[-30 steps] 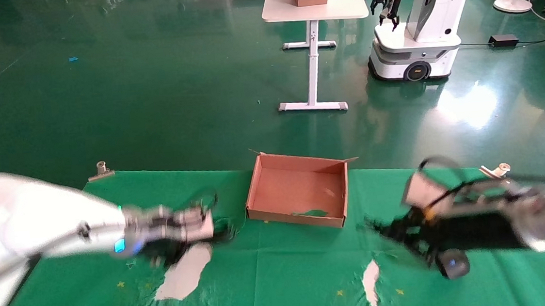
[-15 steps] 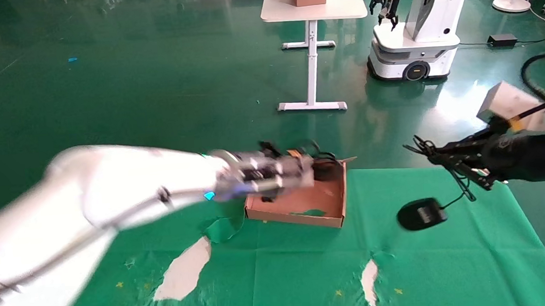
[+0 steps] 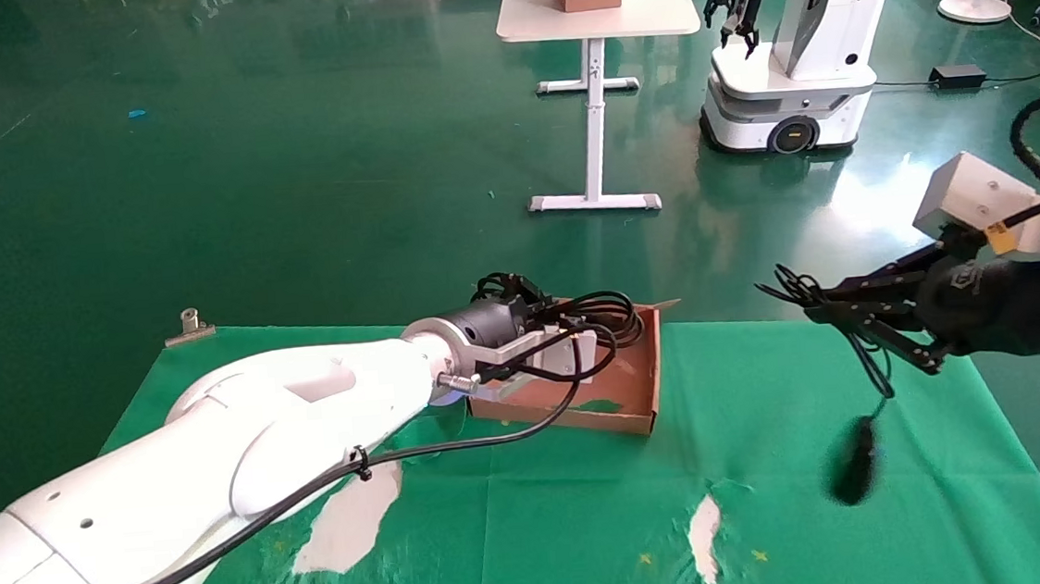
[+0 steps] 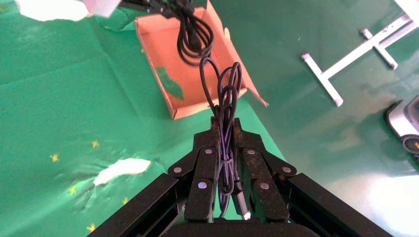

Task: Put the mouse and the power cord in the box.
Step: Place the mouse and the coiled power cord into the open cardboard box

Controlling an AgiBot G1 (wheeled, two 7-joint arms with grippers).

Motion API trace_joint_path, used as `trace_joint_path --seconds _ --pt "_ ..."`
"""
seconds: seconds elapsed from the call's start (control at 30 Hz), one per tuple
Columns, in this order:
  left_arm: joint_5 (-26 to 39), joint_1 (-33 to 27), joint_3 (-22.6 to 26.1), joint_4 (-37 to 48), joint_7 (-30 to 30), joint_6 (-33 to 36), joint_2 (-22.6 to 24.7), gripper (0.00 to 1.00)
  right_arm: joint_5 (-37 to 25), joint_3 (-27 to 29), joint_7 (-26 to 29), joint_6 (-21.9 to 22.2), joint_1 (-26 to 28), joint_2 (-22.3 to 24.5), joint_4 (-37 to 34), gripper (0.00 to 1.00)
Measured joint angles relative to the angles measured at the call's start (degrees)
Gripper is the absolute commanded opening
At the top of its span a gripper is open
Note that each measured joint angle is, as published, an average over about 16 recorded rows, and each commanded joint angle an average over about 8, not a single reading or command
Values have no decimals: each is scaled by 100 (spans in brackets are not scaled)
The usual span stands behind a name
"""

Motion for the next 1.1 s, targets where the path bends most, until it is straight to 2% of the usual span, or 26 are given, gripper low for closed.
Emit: trace_joint_path --seconds 0.33,0.67,0.9,1.1 --pt "-223 -199 645 74 -395 -265 -4 100 -4 -10 129 -5 -8 -14 210 0" --pt "-243 -590 824 778 -1017 -482 -42 100 18 -38 177 -30 105 -169 338 0" --pt "-11 -1048 780 1781 -1693 -454 -127 100 -49 -132 -6 110 263 -610 180 0" --pt "294 -1312 799 2334 -2207 -313 -195 100 -248 -294 -374 442 467 -1308 -362 0"
